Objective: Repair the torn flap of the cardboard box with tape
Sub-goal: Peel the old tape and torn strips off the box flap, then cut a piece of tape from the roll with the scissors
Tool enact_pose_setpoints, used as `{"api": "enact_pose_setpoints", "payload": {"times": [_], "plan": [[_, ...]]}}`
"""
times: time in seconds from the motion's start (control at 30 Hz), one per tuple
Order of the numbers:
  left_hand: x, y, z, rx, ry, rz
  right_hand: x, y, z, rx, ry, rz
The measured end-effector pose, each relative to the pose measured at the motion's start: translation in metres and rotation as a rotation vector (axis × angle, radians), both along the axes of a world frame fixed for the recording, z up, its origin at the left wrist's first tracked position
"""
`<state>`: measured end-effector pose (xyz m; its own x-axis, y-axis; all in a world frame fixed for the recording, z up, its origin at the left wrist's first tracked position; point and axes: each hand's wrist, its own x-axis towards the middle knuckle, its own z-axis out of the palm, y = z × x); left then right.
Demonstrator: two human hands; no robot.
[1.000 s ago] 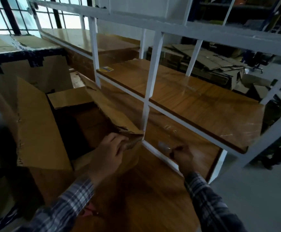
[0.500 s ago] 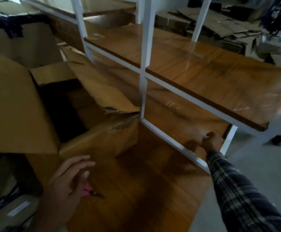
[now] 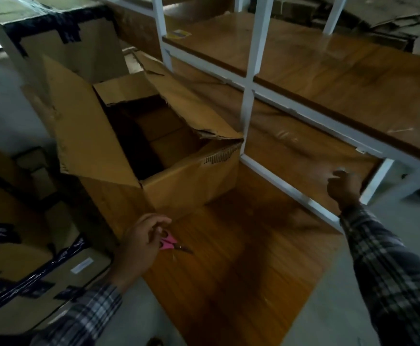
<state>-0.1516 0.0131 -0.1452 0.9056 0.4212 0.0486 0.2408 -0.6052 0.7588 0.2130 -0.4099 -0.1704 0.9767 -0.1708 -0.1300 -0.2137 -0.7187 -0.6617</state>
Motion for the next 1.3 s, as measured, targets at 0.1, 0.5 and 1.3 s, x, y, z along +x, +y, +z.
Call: {"api": "enact_pose_setpoints", "payload": {"times": [0.1,0.5,1.3], "plan": [[-0.006,0.012,-0.021,0.037,0.116,-0.045,-0.058,0.025,0.017,0.065,0.012,0.051],[-0.027,0.017,-0.059,0.052,0.364,-0.458,-0.370,0.160,-0.036,0.004,0.177,0.291],[-0.102,-0.034,-0.070,0.600,0.456,-0.899,-0.588,0.219,-0.104,0.580,-0.019,-0.817]]}}
